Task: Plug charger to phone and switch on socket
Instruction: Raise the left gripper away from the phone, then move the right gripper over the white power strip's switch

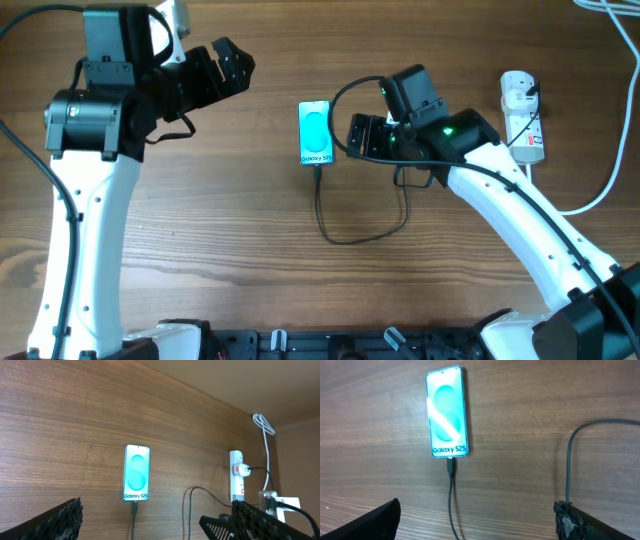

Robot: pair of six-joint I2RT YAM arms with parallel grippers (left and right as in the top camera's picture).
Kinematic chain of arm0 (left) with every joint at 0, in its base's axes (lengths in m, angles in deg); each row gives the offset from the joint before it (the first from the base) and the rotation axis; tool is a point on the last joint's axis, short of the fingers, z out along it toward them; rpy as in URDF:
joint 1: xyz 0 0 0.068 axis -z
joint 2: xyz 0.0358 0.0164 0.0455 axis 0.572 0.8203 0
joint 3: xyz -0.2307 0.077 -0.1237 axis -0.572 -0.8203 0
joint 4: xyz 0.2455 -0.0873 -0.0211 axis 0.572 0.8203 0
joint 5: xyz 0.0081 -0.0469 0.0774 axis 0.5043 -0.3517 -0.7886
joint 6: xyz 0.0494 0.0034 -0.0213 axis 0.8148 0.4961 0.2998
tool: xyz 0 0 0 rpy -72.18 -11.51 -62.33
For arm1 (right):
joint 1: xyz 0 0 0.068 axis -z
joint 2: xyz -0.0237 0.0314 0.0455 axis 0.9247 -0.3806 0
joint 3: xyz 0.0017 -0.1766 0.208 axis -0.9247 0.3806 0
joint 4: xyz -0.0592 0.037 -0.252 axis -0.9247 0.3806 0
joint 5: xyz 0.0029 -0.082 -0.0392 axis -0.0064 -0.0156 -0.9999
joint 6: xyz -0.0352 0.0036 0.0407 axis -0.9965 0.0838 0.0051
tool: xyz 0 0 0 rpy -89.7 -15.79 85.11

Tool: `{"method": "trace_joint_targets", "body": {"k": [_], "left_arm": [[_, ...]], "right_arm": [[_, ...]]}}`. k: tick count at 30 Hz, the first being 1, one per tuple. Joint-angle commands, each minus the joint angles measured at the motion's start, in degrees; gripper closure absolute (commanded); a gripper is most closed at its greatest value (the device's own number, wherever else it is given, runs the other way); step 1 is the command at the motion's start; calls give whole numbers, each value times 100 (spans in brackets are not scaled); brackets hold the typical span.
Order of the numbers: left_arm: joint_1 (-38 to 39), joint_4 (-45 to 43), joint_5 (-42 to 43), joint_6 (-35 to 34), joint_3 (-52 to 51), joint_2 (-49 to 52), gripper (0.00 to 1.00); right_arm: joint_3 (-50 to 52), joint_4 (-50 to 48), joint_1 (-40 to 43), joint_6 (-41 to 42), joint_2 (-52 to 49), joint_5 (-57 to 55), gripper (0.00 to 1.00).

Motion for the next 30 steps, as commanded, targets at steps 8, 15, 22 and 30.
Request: {"method": "trace_joint_targets", "body": {"k": [8,15,22,30], "left_arm": [[-26,2,-122,11,-7,39,0],[-26,109,-133,11,-7,39,0],[-26,109,-133,11,-7,39,0],[-26,109,-133,11,-7,39,0]], "right_arm": [[-162,-444,181,-999,177,-251,0],[-619,221,1690,-1008,428,-247,0],[-645,699,2938,-925,426,-247,0],[-612,841,2990,-918,420,-896,0]]}}
